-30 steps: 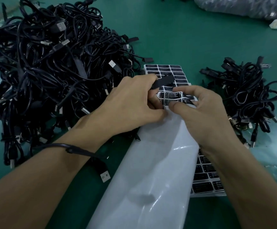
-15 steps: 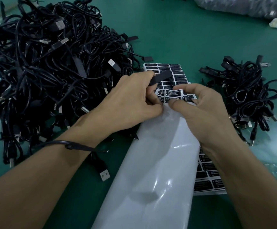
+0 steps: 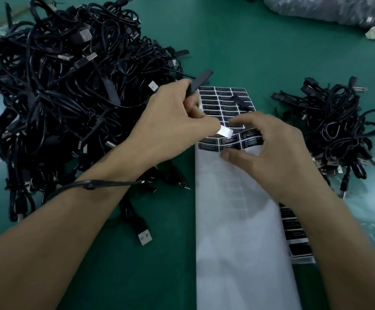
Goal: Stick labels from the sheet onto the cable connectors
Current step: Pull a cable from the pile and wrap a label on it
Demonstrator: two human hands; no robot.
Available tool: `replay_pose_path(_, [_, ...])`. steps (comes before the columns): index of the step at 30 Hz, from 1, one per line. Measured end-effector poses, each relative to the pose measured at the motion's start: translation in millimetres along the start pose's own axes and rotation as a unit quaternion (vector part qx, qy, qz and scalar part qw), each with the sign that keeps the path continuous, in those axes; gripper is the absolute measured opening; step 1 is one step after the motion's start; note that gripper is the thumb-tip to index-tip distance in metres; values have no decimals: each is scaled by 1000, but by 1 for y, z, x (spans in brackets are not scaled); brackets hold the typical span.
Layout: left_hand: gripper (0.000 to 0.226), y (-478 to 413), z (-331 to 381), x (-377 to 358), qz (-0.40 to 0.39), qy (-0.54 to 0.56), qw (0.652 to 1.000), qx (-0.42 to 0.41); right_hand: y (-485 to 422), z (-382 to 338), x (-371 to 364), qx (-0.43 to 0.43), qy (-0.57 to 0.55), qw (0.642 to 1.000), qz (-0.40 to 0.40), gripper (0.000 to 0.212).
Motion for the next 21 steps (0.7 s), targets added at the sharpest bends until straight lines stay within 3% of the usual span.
replay_pose_path(7, [35, 1, -4, 0, 14, -23, 1000, 11, 7, -18, 11, 78, 87, 987, 113, 54])
replay_pose_path(14, [43, -1, -9, -3, 6, -6, 1000, 30, 16, -37, 11, 133, 50, 975, 169, 20])
replay_pose_path(21, [38, -1, -8, -6, -9, 33, 999, 35, 13, -27, 12, 80, -4, 981, 177, 4])
Point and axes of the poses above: each hand's wrist, its own y-axis away from the middle knuckle, its own x-axis out of the back of the hand, z = x × y, the point moved 9 cm from there along -y, towards the middle knuckle, and after that the axes turned 6 degrees about -x, right-handed, at the moved point
